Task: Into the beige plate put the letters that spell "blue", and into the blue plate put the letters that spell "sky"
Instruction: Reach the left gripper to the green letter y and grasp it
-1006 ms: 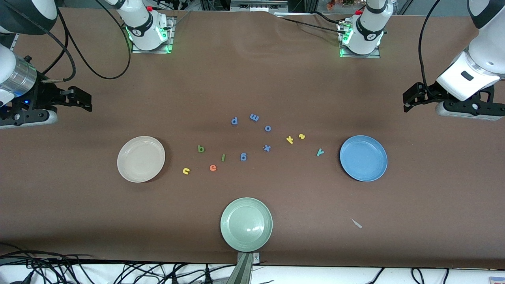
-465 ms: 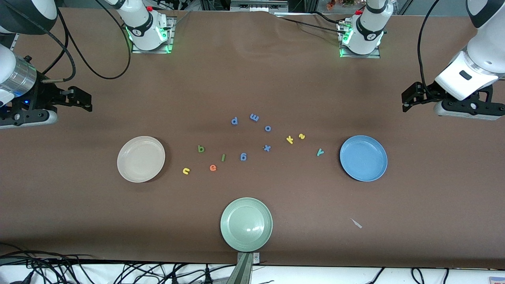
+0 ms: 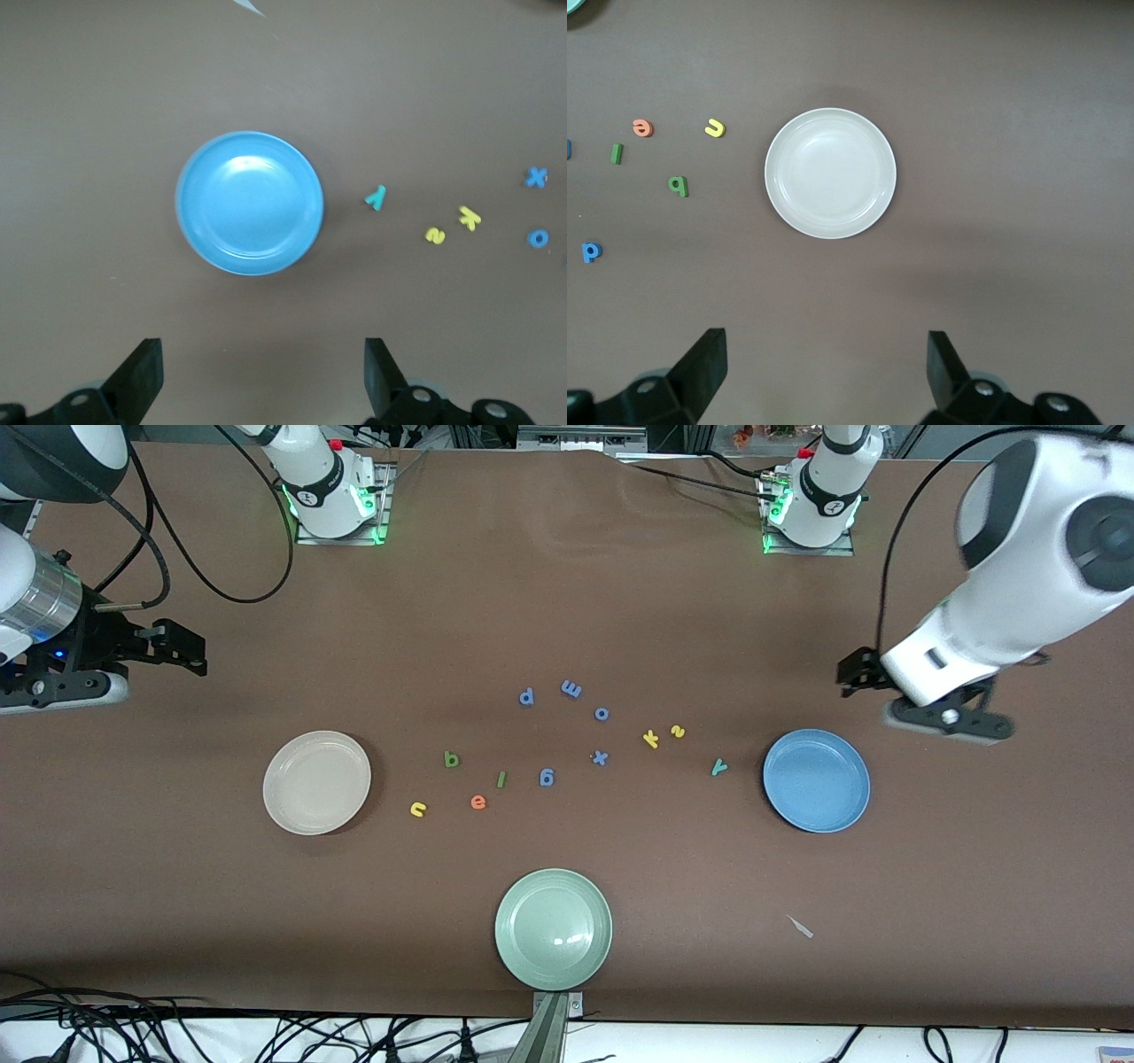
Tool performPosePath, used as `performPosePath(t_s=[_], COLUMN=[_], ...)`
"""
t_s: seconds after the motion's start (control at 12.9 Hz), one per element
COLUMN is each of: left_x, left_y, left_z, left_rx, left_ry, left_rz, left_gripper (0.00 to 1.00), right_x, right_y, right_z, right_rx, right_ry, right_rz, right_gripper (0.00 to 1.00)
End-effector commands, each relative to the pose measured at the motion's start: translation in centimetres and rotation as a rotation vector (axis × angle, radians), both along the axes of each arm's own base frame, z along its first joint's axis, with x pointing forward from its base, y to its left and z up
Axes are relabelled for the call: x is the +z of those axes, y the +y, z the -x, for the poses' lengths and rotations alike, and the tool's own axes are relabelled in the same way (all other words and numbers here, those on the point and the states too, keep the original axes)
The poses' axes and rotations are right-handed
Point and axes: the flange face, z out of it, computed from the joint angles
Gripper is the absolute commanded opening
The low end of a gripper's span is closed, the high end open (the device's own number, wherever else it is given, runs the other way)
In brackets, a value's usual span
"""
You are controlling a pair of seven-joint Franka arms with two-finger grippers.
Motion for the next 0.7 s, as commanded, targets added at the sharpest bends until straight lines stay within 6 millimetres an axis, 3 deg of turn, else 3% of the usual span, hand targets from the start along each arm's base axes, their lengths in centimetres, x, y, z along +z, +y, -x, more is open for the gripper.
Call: performPosePath(t_s=[0.0, 0.23, 0.39, 0.62], left_x=[-5.4, -10.7, -13.6, -19.7], left_y=[-3.7, -6.8, -8.2, -10.5], left_z=[-2.2, -4.9, -5.4, -5.6], left_rx=[-0.101, -0.199, -0.295, -0.460], left_ry=[0.066, 0.099, 0.079, 0.081], left_rz=[0.020, 0.034, 0.058, 0.088], left_gripper=[1.00, 1.00, 1.00, 1.00], right_x=[0.3, 0.2, -0.1, 0.0], right_y=[0.0, 1.8, 1.8, 1.4], right_z=[0.1, -0.1, -0.5, -0.7], right_rx=[-0.010, 0.021, 0.022, 0.012], right_ry=[-0.005, -0.007, -0.025, -0.031], right_rz=[-0.007, -0.004, -0.008, -0.014], right_gripper=[1.00, 1.00, 1.00, 1.00])
